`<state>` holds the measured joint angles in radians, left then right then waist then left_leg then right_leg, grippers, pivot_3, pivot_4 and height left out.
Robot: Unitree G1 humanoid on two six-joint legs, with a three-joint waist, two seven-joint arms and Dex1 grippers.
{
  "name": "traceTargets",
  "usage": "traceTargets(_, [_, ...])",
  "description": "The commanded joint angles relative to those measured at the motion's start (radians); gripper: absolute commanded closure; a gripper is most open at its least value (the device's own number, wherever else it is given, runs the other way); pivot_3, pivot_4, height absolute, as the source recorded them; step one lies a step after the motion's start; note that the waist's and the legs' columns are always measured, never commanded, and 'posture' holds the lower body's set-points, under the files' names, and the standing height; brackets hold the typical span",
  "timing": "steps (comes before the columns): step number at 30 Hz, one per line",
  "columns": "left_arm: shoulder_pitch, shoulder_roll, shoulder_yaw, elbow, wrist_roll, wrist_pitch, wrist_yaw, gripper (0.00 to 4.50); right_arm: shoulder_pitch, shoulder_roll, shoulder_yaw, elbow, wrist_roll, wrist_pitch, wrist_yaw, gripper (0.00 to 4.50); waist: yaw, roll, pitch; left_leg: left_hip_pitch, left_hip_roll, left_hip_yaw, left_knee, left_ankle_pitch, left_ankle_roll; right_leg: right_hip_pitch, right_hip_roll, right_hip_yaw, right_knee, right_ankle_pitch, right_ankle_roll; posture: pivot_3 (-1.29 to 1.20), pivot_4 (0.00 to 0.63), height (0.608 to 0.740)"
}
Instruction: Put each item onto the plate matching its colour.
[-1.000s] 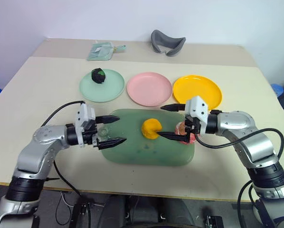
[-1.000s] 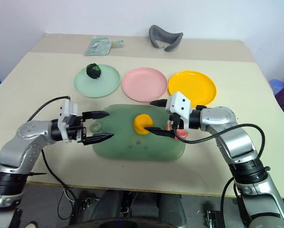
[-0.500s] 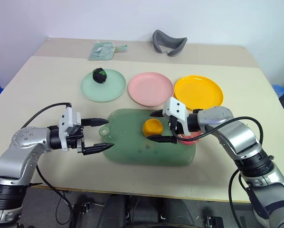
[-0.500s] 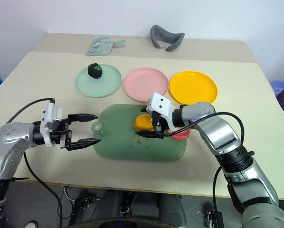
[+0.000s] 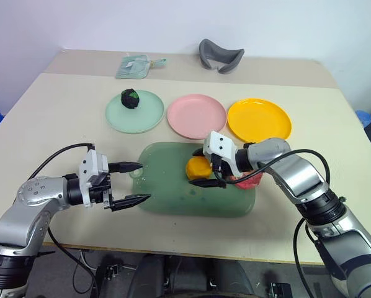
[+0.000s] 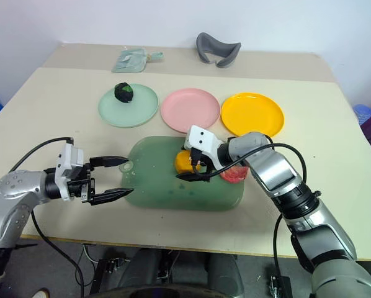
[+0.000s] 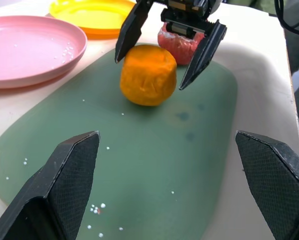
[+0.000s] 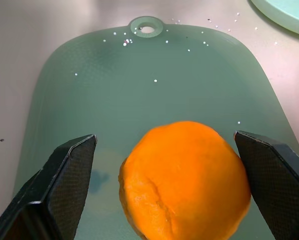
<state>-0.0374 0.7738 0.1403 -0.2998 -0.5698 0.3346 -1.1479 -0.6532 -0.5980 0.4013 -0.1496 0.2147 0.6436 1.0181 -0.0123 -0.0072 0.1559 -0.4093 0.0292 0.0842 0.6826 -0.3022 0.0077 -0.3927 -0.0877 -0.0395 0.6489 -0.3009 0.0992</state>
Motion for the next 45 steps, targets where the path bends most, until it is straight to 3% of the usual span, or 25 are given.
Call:
traceTargets(1, [0.004, -0.004, 0.031, -0.037, -0.015, -0.016, 0.014, 0.0, -0.031, 0.015, -0.006, 0.004, -0.014, -0.029, 0.008, 0.54, -0.001, 0.0, 0.0, 0.0, 0.0, 0.0, 0.0, 0.0, 0.0, 0.0, 0.0, 0.0, 0.0, 0.0, 0.0, 0.0, 0.15, 0.74])
traceTargets(3, [0.009, -0.004, 0.032, -0.04, -0.017, -0.017, 0.018, 0.0, -0.033, 0.016, -0.006, 0.007, -0.021, -0.044, 0.012, 1.31, -0.001, 0.0, 0.0, 0.0, 0.0, 0.0, 0.0, 0.0, 0.0, 0.0, 0.0, 0.0, 0.0, 0.0, 0.0, 0.0, 0.15, 0.74])
traceTargets(8, [0.02, -0.009, 0.036, -0.042, -0.014, -0.022, 0.036, 0.0, -0.065, 0.006, -0.043, -0.028, -0.007, -0.061, 0.03, 1.31, -0.001, 0.0, 0.0, 0.0, 0.0, 0.0, 0.0, 0.0, 0.0, 0.0, 0.0, 0.0, 0.0, 0.0, 0.0, 0.0, 0.15, 0.74])
traceTargets(12, [0.03, -0.019, 0.038, -0.049, -0.014, -0.027, 0.054, 0.0, -0.176, 0.052, -0.176, 0.012, 0.059, -0.077, -0.012, 1.31, -0.002, 0.0, 0.0, 0.0, 0.0, 0.0, 0.0, 0.0, 0.0, -0.001, 0.0, 0.0, 0.0, 0.0, 0.0, 0.0, 0.15, 0.74])
traceTargets(15, [0.028, -0.025, 0.034, -0.053, -0.011, -0.029, 0.066, 0.0, -0.277, 0.077, -0.263, 0.163, 0.033, -0.155, -0.096, 1.31, -0.002, 0.0, 0.0, 0.0, 0.0, 0.0, 0.0, 0.0, 0.0, -0.001, 0.0, 0.0, 0.0, 0.0, 0.0, 0.0, 0.15, 0.74])
traceTargets(23, [0.027, -0.057, 0.023, -0.072, 0.001, -0.037, 0.115, 0.0, -0.435, 0.067, -0.322, 0.906, -0.123, -0.701, -0.18, 1.31, -0.005, 0.001, 0.0, 0.0, -0.001, 0.002, -0.001, 0.0, 0.0, -0.001, -0.001, 0.0, 0.0, 0.0, 0.0, 0.0, 0.15, 0.74])
traceTargets(28, [0.033, -0.07, 0.018, -0.084, 0.007, -0.039, 0.137, 0.0, -0.517, 0.088, -0.354, 1.264, -0.154, -0.825, -0.243, 1.31, -0.012, 0.004, 0.002, 0.0, 0.0, 0.004, -0.001, 0.0, 0.0, -0.002, 0.0, 0.001, 0.0, 0.0, 0.0, 0.0, 0.15, 0.74])
traceTargets(31, [0.036, -0.077, 0.015, -0.09, 0.008, -0.038, 0.146, 0.0, -0.531, 0.093, -0.372, 1.374, -0.17, -0.833, -0.271, 1.31, -0.021, 0.004, 0.003, 0.0, 0.001, 0.004, -0.002, 0.0, 0.0, -0.002, 0.0, 0.001, 0.0, 0.0, 0.0, 0.0, 0.15, 0.74])
traceTargets(35, [0.037, -0.08, 0.017, -0.093, 0.002, -0.028, 0.154, 0.0, -0.53, 0.092, -0.393, 1.414, -0.177, -0.835, -0.268, 0.03, -0.028, 0.005, 0.003, 0.0, 0.001, 0.004, -0.002, 0.0, 0.0, -0.001, 0.0, 0.001, 0.0, 0.0, 0.0, 0.0, 0.15, 0.74])
traceTargets(39, [0.036, -0.081, 0.018, -0.09, -0.003, -0.025, 0.154, 0.0, -0.521, 0.069, -0.423, 1.392, -0.167, -0.847, -0.252, 0.03, -0.031, 0.005, 0.003, 0.0, 0.001, 0.004, -0.002, 0.0, -0.001, -0.001, 0.0, 0.001, 0.0, 0.0, 0.0, 0.0, 0.15, 0.74])
traceTargets(41, [0.035, -0.08, 0.015, -0.088, -0.005, -0.023, 0.15, 0.0, -0.503, 0.037, -0.459, 1.33, -0.122, -0.827, -0.175, 0.03, -0.028, 0.006, 0.003, 0.0, 0.001, 0.004, -0.002, 0.0, -0.001, -0.001, 0.0, 0.001, 0.0, 0.0, 0.0, 0.0, 0.15, 0.74])
traceTargets(45, [0.016, -0.08, 0.007, -0.074, -0.007, -0.02, 0.142, 0.0, -0.333, -0.032, -0.511, 0.965, 0.02, -0.621, 0.03, 0.03, -0.016, 0.007, 0.004, 0.0, 0.001, 0.003, -0.001, 0.0, 0.0, -0.001, -0.001, 0.001, 0.0, 0.0, 0.0, 0.0, 0.15, 0.74])
